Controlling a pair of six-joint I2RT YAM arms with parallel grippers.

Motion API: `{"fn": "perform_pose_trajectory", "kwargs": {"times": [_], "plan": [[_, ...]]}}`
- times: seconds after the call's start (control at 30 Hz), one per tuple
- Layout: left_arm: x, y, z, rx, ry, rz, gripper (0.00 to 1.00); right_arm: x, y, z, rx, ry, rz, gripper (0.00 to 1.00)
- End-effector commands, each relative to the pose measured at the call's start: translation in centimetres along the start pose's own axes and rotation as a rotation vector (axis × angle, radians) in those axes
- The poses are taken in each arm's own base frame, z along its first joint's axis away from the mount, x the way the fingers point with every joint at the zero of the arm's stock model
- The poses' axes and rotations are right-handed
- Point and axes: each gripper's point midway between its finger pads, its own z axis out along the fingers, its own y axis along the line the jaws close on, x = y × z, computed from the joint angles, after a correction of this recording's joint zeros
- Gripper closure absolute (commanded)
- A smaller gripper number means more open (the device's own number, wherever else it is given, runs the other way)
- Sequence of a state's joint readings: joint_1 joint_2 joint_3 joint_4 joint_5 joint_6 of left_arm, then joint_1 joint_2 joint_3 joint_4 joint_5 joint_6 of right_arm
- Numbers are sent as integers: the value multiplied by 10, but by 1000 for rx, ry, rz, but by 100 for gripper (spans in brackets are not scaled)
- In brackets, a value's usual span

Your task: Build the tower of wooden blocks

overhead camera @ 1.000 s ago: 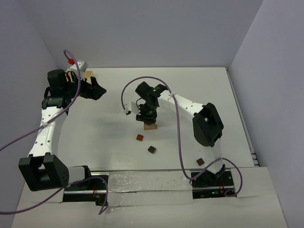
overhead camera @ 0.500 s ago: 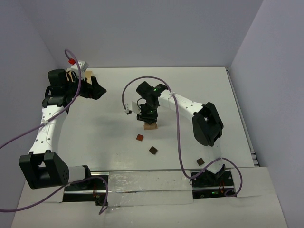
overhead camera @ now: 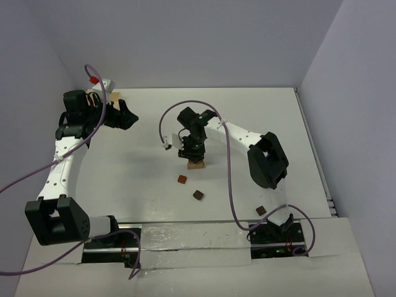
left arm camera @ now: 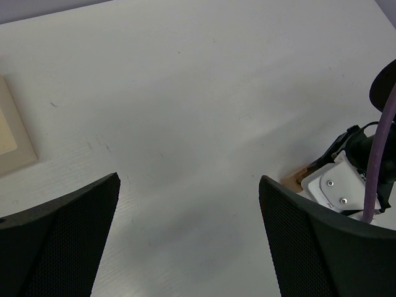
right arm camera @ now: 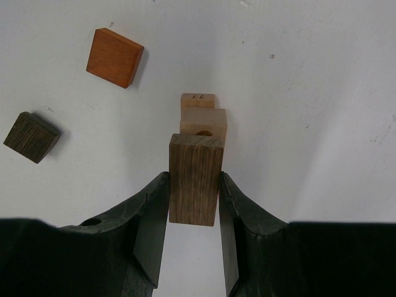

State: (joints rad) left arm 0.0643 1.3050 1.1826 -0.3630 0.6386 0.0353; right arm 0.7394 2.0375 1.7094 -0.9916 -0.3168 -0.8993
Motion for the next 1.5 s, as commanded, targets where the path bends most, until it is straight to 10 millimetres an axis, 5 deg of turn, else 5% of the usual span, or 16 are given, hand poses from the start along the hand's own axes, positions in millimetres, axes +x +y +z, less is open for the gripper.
{"fn": "perform_pose_trajectory", "kwargs": {"times": [0.0,0.5,0.87,1.47], "plan": [[-18,-1,-1,-1,-39,41,1,-7,-9,-5,4,-22,-4,85],[-17,0,0,-2,-34,40,1,-7,-8,-1,-11,-21,2,82],[-17,1,1,-3,-34,40,1,-9,-9,-3,-17,-31,9,51],[-18,0,0,0,-36,40,1,-6,-8,-3,-16,-21,5,38]]}}
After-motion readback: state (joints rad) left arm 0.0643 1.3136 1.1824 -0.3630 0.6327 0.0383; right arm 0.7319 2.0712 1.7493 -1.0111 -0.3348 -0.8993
